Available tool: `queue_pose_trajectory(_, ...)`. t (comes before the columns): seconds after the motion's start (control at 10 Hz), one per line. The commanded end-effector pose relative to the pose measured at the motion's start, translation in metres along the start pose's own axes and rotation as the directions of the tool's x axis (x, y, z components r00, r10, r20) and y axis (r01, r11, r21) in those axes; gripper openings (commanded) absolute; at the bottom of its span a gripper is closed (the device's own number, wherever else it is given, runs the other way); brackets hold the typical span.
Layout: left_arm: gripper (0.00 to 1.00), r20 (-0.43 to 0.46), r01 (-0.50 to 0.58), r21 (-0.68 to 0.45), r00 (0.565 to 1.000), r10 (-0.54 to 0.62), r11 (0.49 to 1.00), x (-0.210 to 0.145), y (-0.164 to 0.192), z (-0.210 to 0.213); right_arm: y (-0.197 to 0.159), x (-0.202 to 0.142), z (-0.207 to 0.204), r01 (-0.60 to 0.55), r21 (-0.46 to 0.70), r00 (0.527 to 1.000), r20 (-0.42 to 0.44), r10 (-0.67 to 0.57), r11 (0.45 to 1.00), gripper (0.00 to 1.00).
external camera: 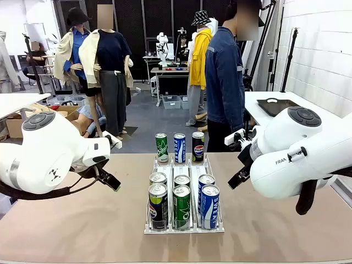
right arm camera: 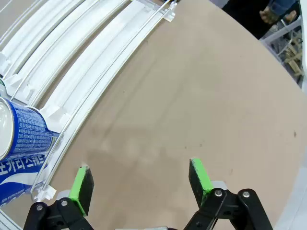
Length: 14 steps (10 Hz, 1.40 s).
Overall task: Retrieve and hand over the desired beverage to the person.
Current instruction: Pick up a can of the same type that the person held from the Automatic Can Dispenser.
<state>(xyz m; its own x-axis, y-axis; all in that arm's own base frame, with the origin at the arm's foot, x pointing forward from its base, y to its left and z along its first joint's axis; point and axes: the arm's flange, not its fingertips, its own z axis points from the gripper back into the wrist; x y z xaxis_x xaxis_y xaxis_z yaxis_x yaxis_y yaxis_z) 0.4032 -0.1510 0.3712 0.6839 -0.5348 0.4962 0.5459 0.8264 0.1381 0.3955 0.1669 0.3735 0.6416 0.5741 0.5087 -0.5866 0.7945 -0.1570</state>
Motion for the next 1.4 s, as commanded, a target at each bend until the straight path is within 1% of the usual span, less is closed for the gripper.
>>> queue_pose_trajectory(0.0, 1.0, 0.0, 0.0, 0.0, 1.0, 0.0, 1.0, 0.0, 0.0, 0.0001, 0.0, 0.0, 0.0, 0.0, 0.0, 1.0, 0.0, 0.0, 1.0, 1.0)
queue_pose_trajectory(1.3, 1.0, 0.0, 0.002, 0.0, 1.0, -0.002, 1.0, 0.0002, -0.0009, 0.0, -0.0001, 0.0, 0.0, 0.0, 0.0, 1.0, 0.0, 0.0, 1.0, 1.0)
